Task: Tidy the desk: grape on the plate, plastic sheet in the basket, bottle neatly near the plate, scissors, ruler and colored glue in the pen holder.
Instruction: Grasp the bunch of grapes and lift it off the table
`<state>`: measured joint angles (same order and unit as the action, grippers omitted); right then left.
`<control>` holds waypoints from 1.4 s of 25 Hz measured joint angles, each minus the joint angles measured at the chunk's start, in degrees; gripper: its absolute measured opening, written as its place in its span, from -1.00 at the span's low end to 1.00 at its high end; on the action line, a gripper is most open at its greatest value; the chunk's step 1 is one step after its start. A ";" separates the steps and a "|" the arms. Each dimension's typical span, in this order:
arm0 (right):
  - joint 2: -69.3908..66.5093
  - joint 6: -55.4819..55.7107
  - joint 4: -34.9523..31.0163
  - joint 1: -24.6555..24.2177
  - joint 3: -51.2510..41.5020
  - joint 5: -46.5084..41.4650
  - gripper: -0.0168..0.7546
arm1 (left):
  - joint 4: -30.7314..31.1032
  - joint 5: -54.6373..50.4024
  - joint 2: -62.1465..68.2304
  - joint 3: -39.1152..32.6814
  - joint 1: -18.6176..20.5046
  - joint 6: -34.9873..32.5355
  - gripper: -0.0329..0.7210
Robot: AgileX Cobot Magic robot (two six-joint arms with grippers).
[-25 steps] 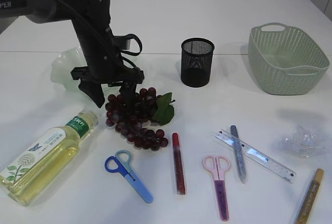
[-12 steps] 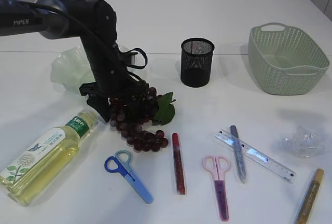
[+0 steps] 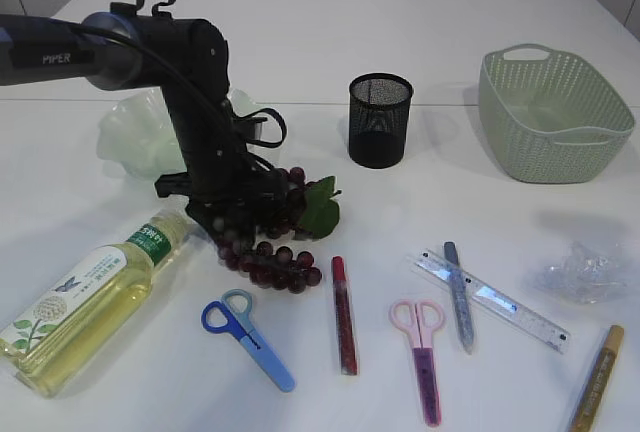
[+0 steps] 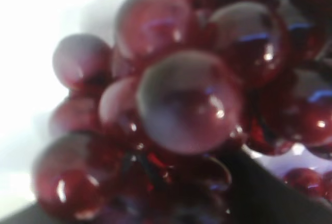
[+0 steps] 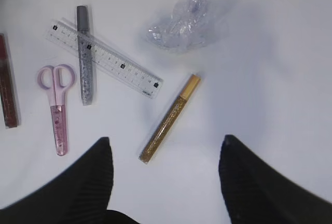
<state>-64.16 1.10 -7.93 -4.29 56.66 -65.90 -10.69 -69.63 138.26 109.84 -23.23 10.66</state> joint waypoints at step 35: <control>0.00 0.00 2.62 0.00 0.00 0.64 0.35 | -4.87 -1.54 -8.81 18.79 0.00 -5.41 -0.59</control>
<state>-64.16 1.10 -5.31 -4.29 56.66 -65.26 -15.57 -71.18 129.45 128.63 -23.23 5.25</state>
